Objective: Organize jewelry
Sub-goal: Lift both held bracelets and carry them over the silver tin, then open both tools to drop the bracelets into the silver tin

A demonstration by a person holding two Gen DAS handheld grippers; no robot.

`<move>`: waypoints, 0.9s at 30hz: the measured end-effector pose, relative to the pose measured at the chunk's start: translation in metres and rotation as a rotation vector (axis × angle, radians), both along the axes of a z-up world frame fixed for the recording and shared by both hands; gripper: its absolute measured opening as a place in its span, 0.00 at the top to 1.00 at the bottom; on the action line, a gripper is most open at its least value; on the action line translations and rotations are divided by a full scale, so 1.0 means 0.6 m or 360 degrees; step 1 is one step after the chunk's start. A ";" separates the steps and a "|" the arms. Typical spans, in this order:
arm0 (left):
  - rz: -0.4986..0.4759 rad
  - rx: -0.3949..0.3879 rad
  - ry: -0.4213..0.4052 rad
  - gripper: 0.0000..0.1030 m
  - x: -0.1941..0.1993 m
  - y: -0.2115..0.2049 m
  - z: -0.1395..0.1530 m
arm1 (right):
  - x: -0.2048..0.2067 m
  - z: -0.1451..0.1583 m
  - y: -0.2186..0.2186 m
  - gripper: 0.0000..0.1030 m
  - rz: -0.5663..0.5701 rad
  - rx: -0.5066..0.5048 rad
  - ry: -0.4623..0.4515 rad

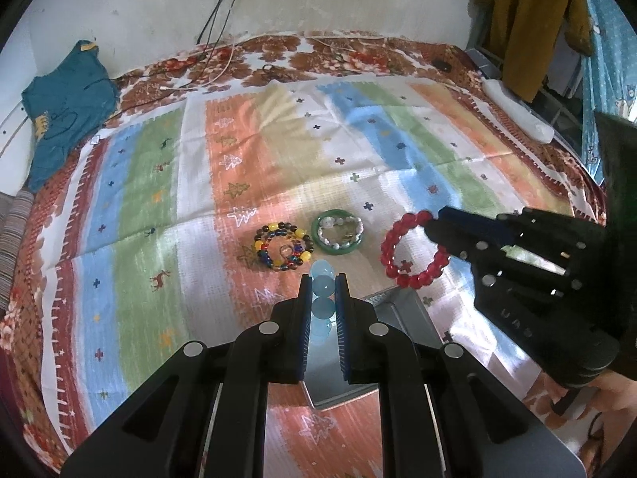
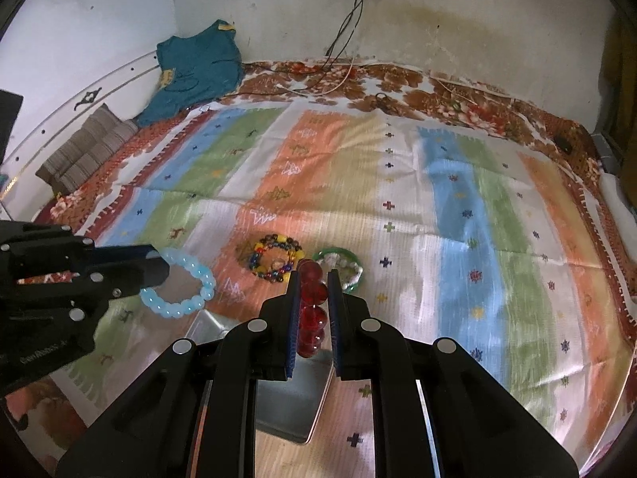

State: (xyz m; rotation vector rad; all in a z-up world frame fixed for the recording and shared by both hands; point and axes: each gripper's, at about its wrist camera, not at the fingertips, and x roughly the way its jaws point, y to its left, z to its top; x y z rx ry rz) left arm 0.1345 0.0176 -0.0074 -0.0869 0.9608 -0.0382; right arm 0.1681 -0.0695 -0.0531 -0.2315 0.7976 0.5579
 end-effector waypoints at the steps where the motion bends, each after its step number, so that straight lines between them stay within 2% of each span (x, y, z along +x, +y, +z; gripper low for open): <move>1: -0.0002 0.0000 -0.0007 0.89 -0.004 -0.002 0.001 | -0.004 -0.001 0.000 0.86 0.0005 -0.0005 -0.0001; 11: -0.0010 -0.0010 -0.0032 0.89 -0.033 -0.014 0.002 | -0.035 -0.010 -0.010 0.86 0.0011 -0.0016 0.0028; 18: -0.0003 0.0005 0.0003 0.89 -0.040 -0.016 -0.007 | -0.044 -0.009 -0.017 0.86 -0.0003 0.0019 0.0014; 19: 0.0006 0.0006 0.0006 0.88 -0.041 -0.015 -0.008 | -0.043 -0.007 -0.020 0.84 -0.0030 0.0018 0.0003; 21: 0.0035 0.0018 0.0010 0.83 -0.041 -0.013 -0.008 | -0.040 -0.005 -0.025 0.63 -0.0055 0.0024 0.0001; 22: 0.0065 0.0039 0.0009 0.77 -0.040 -0.008 -0.009 | -0.038 -0.005 -0.027 0.61 -0.0068 0.0019 0.0001; 27: 0.0153 0.0082 0.0009 0.66 -0.036 0.010 -0.010 | -0.022 -0.017 -0.032 0.61 -0.0109 -0.0016 0.0053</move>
